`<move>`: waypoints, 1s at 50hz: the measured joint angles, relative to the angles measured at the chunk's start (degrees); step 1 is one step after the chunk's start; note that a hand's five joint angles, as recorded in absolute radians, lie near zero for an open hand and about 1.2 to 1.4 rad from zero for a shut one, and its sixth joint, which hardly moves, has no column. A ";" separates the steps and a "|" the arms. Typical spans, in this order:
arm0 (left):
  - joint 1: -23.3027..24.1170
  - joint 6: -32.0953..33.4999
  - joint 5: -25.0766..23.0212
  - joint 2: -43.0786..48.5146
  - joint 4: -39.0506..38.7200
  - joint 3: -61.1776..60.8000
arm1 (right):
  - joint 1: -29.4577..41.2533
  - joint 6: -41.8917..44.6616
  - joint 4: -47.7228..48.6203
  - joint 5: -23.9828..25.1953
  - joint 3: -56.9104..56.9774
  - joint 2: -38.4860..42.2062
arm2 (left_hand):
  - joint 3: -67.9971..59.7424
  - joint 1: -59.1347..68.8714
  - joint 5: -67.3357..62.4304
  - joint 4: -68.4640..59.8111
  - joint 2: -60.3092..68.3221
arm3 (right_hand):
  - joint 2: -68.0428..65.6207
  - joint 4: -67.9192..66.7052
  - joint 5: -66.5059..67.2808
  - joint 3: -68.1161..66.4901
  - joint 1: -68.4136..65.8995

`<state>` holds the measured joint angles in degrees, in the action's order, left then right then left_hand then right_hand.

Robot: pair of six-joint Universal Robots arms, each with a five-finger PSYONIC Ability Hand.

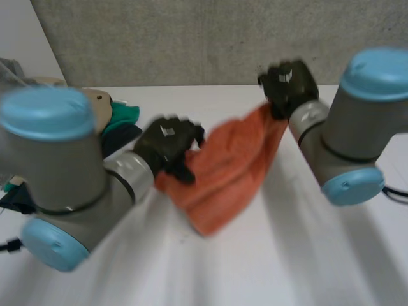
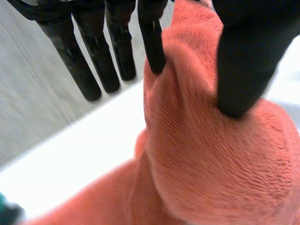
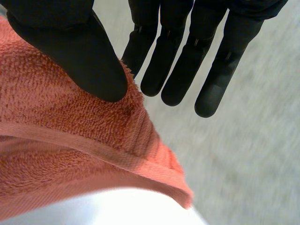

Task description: Fold the laundry.

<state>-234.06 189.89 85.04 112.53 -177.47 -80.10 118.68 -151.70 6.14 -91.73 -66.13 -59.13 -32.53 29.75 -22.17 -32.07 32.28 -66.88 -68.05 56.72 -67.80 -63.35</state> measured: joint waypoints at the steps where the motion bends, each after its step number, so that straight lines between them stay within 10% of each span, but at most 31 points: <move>1: 0.51 -0.58 0.39 0.94 0.30 -0.31 | -0.20 0.78 -0.08 -0.73 -0.30 0.96 | 2.47 -2.41 2.48 2.46 -2.96 | 0.00 0.00 0.00 0.00 0.00; 6: 1.26 -2.99 1.30 2.18 2.04 -1.28 | -1.58 7.48 -0.29 -5.83 -0.92 5.69 | 13.53 -11.11 14.01 13.68 -13.54 | 1.66 1.23 -1.09 1.24 1.05; 15: -6.32 -3.81 -2.72 -5.77 1.71 -2.48 | -3.38 12.30 1.31 -9.05 -1.15 5.35 | 19.68 -17.40 19.54 19.80 -19.82 | 55.29 55.90 -54.16 55.94 50.96; 33: -18.93 9.46 -16.78 5.88 6.62 7.07 | 2.18 -4.82 -17.79 -0.60 -11.89 -9.43 | 19.25 -16.70 18.78 18.90 -18.96 | 55.33 56.42 -54.16 56.20 50.95; 44: -17.42 19.65 -16.26 20.49 11.36 18.12 | 5.95 -5.11 -16.13 5.72 -20.12 -6.54 | 8.07 -4.59 7.42 7.45 -7.83 | 53.65 54.64 -53.15 54.34 50.62; 50: -16.80 23.80 -13.60 26.16 11.24 23.25 | 6.82 -3.85 -7.78 5.05 -22.31 -3.25 | -15.61 20.86 -15.83 -16.29 16.04 | 27.24 29.11 -28.31 28.68 23.93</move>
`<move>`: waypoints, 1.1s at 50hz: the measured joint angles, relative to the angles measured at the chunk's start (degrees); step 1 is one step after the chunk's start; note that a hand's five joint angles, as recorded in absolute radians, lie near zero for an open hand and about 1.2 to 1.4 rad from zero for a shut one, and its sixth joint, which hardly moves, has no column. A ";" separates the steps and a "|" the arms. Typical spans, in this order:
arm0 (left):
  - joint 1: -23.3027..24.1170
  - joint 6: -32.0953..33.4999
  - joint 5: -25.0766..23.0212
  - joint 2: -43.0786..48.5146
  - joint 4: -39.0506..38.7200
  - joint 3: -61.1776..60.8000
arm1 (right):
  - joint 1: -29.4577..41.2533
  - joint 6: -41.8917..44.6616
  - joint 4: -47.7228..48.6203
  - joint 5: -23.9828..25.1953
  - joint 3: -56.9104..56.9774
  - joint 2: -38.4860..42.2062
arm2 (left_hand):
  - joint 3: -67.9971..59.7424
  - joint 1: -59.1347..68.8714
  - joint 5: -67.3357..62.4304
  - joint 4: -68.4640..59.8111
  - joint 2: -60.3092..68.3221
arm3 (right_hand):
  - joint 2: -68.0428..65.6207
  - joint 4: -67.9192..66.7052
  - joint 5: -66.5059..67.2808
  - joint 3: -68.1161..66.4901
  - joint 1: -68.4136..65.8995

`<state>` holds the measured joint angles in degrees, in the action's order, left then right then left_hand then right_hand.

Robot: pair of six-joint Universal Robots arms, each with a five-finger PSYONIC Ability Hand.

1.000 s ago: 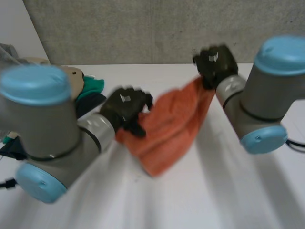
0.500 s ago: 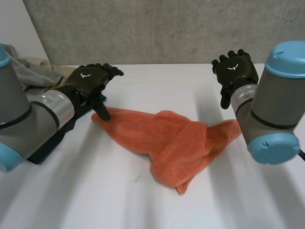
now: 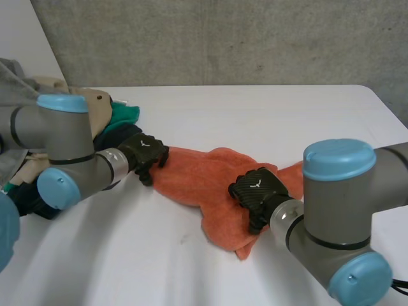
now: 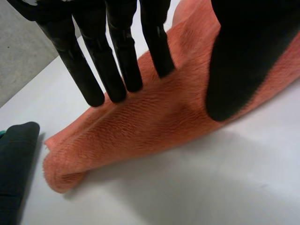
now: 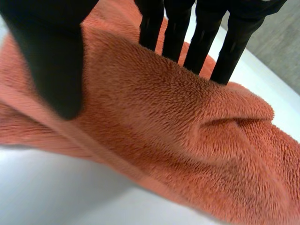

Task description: Fold the laundry.

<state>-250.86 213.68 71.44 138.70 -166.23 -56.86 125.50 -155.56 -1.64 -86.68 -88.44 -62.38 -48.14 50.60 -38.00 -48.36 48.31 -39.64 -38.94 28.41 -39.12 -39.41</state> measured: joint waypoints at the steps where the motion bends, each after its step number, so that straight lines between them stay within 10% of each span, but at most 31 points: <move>1: 0.15 0.68 0.68 0.78 -0.13 0.89 | -0.02 0.31 1.31 -0.25 0.02 0.52 | -2.82 2.20 -2.28 -2.32 2.87 | -5.22 -5.20 4.82 -5.14 -5.02; 6: 1.09 2.93 3.91 2.85 -2.97 4.95 | -1.12 3.14 9.01 -2.79 3.23 2.34 | -19.65 14.37 -17.98 -20.01 19.83 | -26.90 -28.74 26.45 -28.09 -22.94; 23: 3.39 -4.04 21.02 -11.75 -30.92 9.64 | -11.08 12.52 44.56 -4.63 26.90 2.55 | -19.87 14.37 -17.98 -20.20 19.99 | -26.91 -29.37 28.74 -28.61 -22.94; 34: 4.91 -6.48 15.06 -24.85 -28.71 -20.06 | -13.19 4.55 26.55 3.84 20.60 0.92 | -19.97 14.37 -19.01 -20.23 20.15 | -26.91 -29.38 29.62 -28.61 -22.94; 49: 3.43 -0.49 12.34 -23.86 -31.06 -41.65 | -10.53 14.59 -0.99 3.09 -1.16 -1.21 | -19.97 14.37 -19.01 -20.43 20.15 | -26.91 -29.39 29.61 -28.63 -22.94; 55: 1.73 -1.50 9.44 -26.01 -30.03 -43.62 | -9.22 15.20 -6.16 3.31 -5.10 -6.33 | 11.01 -15.37 11.36 11.67 -11.41 | -26.91 -29.39 29.61 -28.63 -22.94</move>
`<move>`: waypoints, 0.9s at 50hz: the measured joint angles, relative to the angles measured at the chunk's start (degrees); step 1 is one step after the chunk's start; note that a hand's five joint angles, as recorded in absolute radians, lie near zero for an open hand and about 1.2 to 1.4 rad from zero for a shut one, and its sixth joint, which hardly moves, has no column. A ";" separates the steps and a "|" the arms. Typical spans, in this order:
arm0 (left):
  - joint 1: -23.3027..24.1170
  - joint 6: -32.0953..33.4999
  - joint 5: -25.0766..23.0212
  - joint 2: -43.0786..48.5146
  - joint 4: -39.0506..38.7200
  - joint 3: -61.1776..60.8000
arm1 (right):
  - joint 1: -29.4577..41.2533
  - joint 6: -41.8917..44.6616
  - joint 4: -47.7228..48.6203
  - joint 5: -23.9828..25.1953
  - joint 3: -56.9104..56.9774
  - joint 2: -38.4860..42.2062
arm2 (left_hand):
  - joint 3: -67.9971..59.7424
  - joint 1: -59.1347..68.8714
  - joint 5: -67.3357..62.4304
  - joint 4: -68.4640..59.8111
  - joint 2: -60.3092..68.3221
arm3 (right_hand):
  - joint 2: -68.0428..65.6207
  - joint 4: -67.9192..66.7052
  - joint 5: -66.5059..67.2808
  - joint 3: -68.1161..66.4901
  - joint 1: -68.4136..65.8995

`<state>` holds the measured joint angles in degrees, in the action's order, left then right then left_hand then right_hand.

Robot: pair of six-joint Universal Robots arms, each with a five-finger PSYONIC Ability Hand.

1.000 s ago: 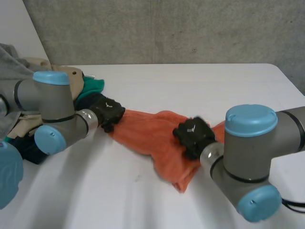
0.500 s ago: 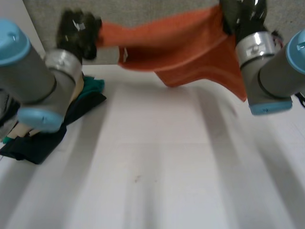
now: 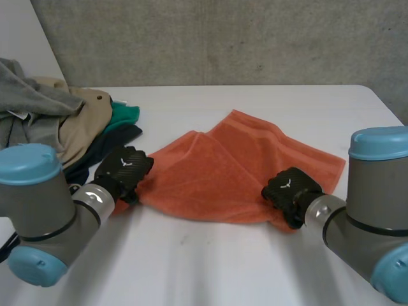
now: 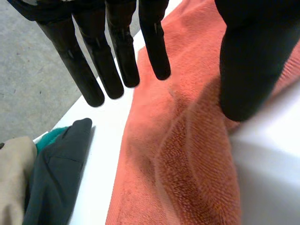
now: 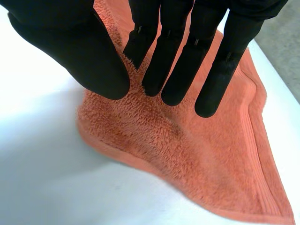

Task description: Fold the laundry.

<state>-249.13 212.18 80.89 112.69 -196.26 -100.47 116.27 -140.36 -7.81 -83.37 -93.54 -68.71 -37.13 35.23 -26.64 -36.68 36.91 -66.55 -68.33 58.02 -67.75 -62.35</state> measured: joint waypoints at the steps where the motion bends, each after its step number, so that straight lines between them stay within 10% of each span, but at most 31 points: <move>1: -0.42 -0.42 -0.42 -0.61 0.50 -0.12 | 0.27 -0.05 -1.39 0.20 -0.51 -1.17 | 2.64 -1.61 2.39 2.28 -2.54 | 0.00 0.00 0.01 0.00 0.00; 30: -11.05 -13.51 -1.79 3.29 25.67 8.65 | -0.56 -1.52 -7.97 4.75 -3.78 -8.09 | 6.17 -3.97 5.44 5.56 -6.05 | 0.00 0.00 0.00 0.00 0.00; 45: -9.47 -9.15 3.36 9.80 21.58 13.70 | 2.56 1.22 -13.69 7.96 -8.25 -12.39 | -29.89 30.04 -29.50 -30.74 30.46 | 0.00 0.00 0.01 0.00 0.00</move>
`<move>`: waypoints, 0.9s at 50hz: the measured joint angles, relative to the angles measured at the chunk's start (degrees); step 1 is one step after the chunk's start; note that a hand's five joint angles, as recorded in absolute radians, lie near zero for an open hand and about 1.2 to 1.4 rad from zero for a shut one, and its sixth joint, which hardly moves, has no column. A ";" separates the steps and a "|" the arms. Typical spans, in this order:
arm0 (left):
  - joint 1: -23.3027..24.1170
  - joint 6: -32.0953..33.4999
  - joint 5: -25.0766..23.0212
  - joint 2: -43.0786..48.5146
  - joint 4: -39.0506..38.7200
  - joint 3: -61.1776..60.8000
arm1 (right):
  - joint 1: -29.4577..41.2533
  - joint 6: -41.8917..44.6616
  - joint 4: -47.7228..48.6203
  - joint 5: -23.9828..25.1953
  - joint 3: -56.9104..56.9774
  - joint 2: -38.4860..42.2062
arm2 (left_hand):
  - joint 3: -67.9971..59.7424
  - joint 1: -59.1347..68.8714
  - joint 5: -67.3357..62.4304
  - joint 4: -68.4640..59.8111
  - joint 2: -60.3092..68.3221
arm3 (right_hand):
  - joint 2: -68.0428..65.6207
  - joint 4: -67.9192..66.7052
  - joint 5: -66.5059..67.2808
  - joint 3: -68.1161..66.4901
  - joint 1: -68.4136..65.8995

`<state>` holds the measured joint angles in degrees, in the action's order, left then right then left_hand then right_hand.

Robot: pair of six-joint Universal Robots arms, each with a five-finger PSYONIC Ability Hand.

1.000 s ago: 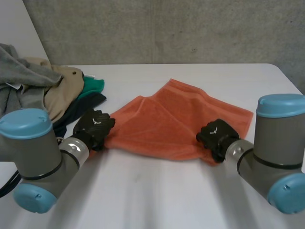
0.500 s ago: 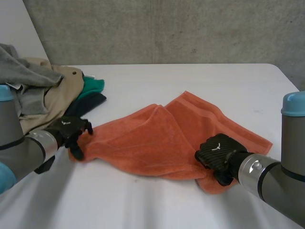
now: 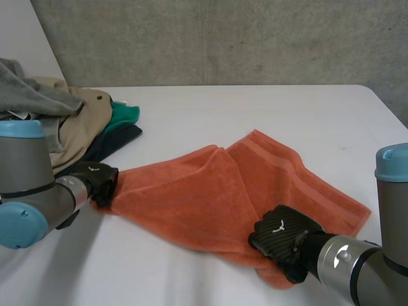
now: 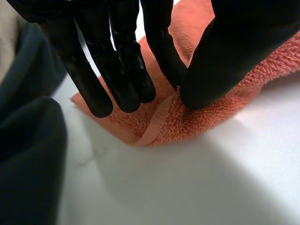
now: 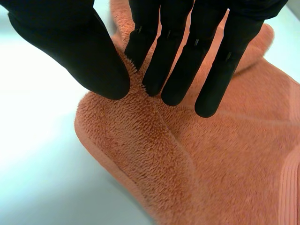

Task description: Fold the laundry.

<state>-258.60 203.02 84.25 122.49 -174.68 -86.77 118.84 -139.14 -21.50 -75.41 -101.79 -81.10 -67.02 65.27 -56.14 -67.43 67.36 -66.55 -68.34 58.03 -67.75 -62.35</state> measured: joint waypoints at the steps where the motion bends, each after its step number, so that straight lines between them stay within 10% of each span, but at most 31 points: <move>1: 0.00 0.00 0.00 0.00 0.00 0.00 | 0.00 0.00 0.00 0.00 0.00 0.00 | 0.00 0.00 0.00 0.00 0.00 | 0.00 0.00 0.00 0.00 0.00; 9: 0.67 1.34 1.88 0.15 -0.41 3.52 | -0.18 2.10 -4.03 3.60 1.83 0.03 | 0.05 -1.29 0.70 -0.05 -0.82 | 0.00 0.00 0.00 0.00 0.00; 13: 0.25 1.12 1.60 -1.04 0.57 3.63 | -0.79 1.21 -4.02 3.67 3.46 1.09 | 29.36 -30.77 28.68 30.13 -29.97 | 0.00 0.00 0.01 0.00 0.00; 22: -2.73 0.73 -0.69 -5.05 2.16 -0.63 | -1.95 -0.12 -1.94 2.30 4.59 2.46 | 36.65 -35.72 36.61 37.80 -37.25 | 0.00 0.00 0.00 0.00 0.00; 34: -4.19 2.45 -2.48 -2.41 0.63 -2.04 | -1.90 -0.51 -0.51 2.17 4.35 2.40 | 30.37 -27.66 29.28 30.54 -30.65 | 0.00 0.00 0.00 0.00 0.00; 45: -2.78 3.92 0.11 -2.10 -2.09 -1.51 | -2.18 -2.36 0.83 2.26 3.69 1.73 | -0.99 0.45 0.16 -1.11 0.75 | 0.00 0.00 0.00 0.00 0.00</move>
<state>-261.39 206.95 84.36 120.38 -176.77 -88.28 116.65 -141.50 -20.67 -73.14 -98.10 -79.37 -68.01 65.73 -55.98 -68.54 68.11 -66.55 -68.34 58.03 -67.75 -62.35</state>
